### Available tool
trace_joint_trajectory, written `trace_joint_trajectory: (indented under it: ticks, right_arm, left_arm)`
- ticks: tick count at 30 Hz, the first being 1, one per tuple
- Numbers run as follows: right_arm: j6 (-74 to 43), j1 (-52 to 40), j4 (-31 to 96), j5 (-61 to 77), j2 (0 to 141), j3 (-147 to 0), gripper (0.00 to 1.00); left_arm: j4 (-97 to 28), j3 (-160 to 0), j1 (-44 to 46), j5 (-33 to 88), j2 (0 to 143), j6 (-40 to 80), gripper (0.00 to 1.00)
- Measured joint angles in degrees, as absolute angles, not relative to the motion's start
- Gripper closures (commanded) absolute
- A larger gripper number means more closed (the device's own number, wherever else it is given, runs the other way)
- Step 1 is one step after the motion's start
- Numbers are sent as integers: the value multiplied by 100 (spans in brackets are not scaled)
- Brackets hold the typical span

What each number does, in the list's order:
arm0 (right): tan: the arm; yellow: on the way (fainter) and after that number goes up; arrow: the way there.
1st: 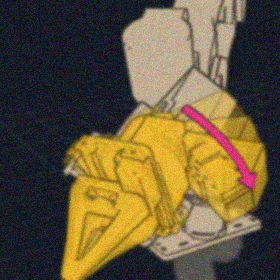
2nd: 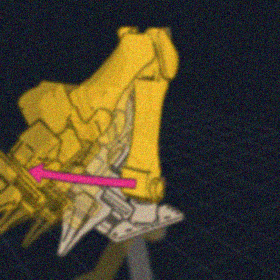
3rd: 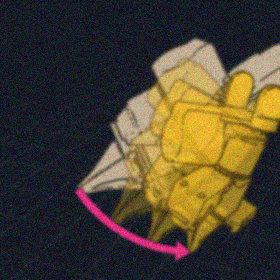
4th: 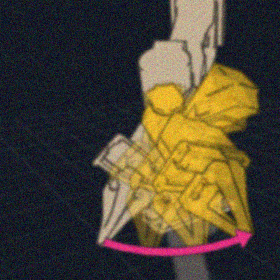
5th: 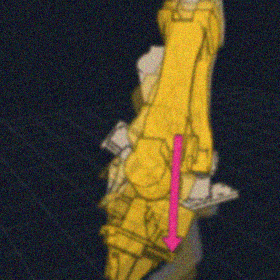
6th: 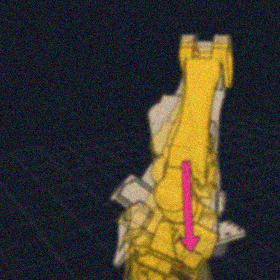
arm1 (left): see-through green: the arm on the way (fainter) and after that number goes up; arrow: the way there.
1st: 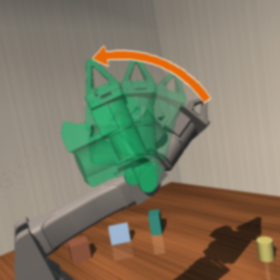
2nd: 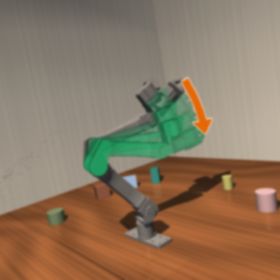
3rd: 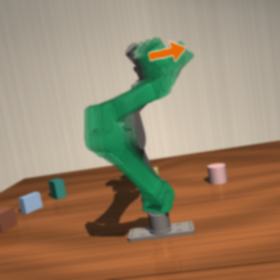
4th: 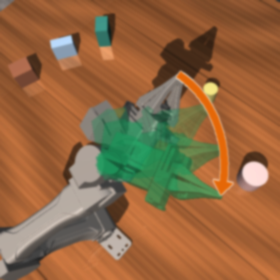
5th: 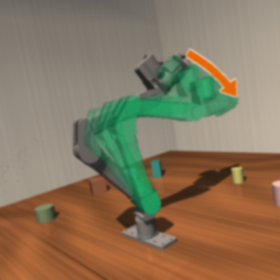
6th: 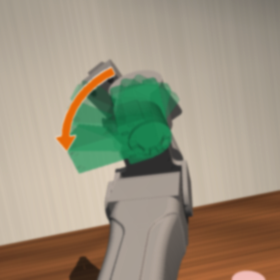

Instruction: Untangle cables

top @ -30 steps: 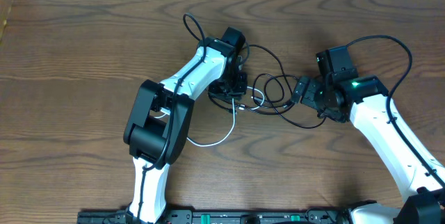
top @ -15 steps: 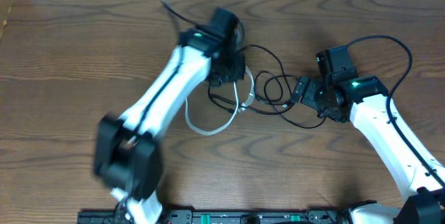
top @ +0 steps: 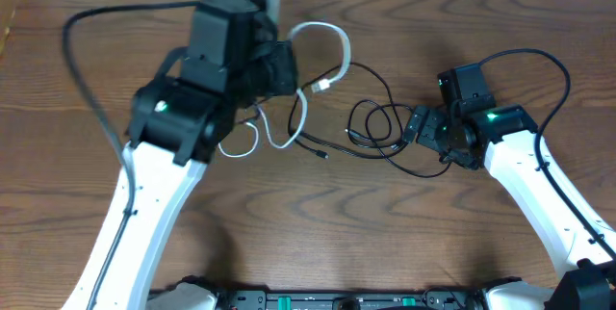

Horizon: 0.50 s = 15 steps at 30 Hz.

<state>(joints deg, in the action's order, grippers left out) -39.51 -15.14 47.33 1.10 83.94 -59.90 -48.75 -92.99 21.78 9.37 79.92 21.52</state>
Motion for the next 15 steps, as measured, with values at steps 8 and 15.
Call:
trace_joint_trajectory:
  ticks: [8, 15]
  right_arm:
    - [-3951, -1514, 4733, 113, 8394, -5990, 1]
    - [-3951, -1514, 4731, 110, 8394, -5990, 1]
  left_arm:
    - [-5935, -9295, 1568, -799, 7728, 3094, 93]
    - [-6077, -8908, 1317, -1114, 7940, 3284, 93]
